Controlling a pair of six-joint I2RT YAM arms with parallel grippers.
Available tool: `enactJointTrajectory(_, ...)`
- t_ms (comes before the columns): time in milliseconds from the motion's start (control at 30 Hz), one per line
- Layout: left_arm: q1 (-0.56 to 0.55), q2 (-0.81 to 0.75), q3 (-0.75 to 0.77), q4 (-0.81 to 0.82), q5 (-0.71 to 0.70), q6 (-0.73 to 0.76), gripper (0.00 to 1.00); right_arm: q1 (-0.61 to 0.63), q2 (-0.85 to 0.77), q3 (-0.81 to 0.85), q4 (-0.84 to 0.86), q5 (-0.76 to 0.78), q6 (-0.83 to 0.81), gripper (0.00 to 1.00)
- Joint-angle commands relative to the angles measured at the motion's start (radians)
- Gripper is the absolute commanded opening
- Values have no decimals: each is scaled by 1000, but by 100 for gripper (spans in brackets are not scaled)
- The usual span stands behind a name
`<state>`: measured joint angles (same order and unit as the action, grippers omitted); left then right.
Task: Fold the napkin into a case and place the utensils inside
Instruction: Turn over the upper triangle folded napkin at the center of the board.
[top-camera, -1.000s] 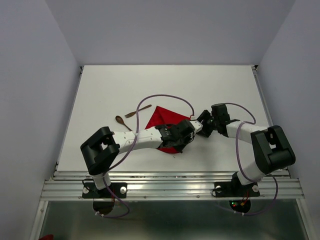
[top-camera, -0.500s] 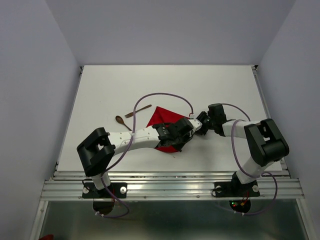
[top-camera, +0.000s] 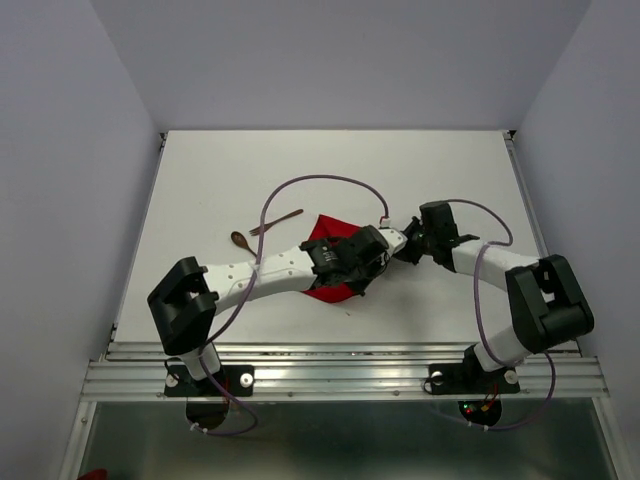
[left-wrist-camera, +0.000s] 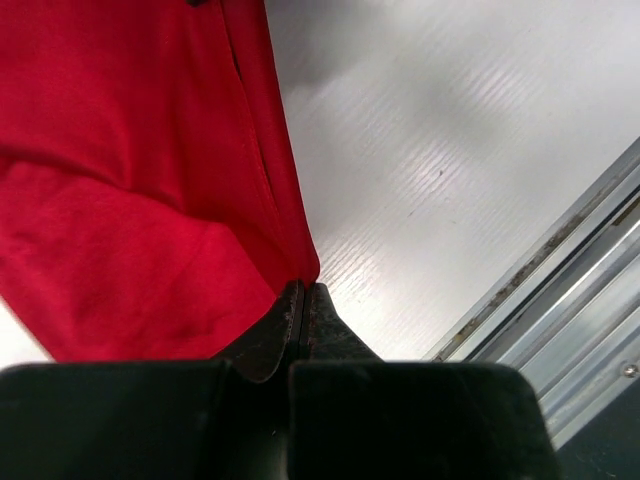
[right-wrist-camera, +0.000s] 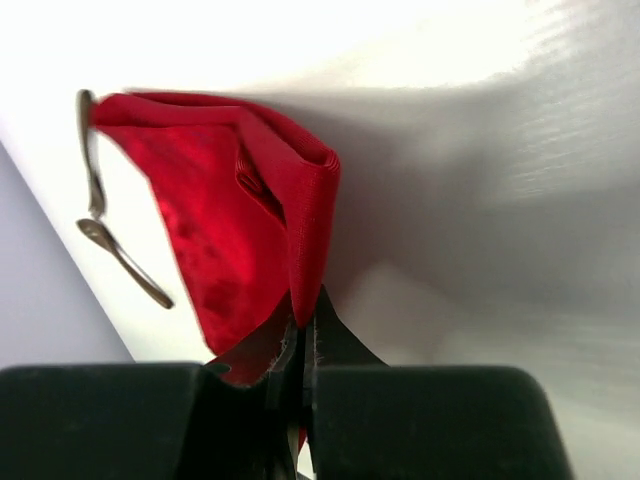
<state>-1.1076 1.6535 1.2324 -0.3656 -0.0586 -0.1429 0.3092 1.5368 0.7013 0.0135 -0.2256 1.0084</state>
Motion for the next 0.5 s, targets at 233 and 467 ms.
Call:
enactJointTrajectory(233, 18, -95, 271, -144, -53, 19, 0, 2, -265, 204, -259, 253, -90, 1)
enactJointTrajectory(467, 35, -92, 387, -177, -40, 32, 0, 2, -377, 309, -385, 344, -125, 1)
